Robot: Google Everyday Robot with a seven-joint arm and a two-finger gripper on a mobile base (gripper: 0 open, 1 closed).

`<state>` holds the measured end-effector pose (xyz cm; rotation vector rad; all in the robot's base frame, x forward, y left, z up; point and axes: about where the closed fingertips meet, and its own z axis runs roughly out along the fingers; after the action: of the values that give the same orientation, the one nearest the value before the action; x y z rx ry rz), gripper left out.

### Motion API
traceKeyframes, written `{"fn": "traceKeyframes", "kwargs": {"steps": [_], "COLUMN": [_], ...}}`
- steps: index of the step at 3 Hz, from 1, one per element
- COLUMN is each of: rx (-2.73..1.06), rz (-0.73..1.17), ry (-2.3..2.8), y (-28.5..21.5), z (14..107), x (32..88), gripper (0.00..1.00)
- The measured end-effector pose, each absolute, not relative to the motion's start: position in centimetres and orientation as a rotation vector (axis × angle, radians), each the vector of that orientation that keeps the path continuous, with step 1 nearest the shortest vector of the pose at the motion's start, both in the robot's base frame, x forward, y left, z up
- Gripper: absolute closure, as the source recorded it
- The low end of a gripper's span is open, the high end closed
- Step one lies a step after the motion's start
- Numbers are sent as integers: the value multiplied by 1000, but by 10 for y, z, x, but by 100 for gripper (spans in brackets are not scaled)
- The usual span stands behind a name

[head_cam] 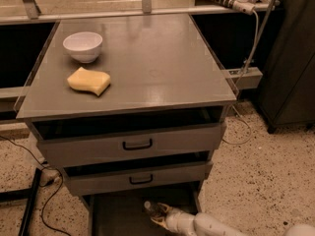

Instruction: Place water bottle into bottom drawer

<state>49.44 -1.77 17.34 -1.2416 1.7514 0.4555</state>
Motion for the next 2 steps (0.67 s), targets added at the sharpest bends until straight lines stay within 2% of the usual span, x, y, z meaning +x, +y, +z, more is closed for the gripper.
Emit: {"fn": "traceKeyframes", "kwargs": {"steps": [2], "rx": [-1242], "rz": [456], "ry": [1751], "y": [-18], "z": [173], "x": [494], "gripper": [12]}}
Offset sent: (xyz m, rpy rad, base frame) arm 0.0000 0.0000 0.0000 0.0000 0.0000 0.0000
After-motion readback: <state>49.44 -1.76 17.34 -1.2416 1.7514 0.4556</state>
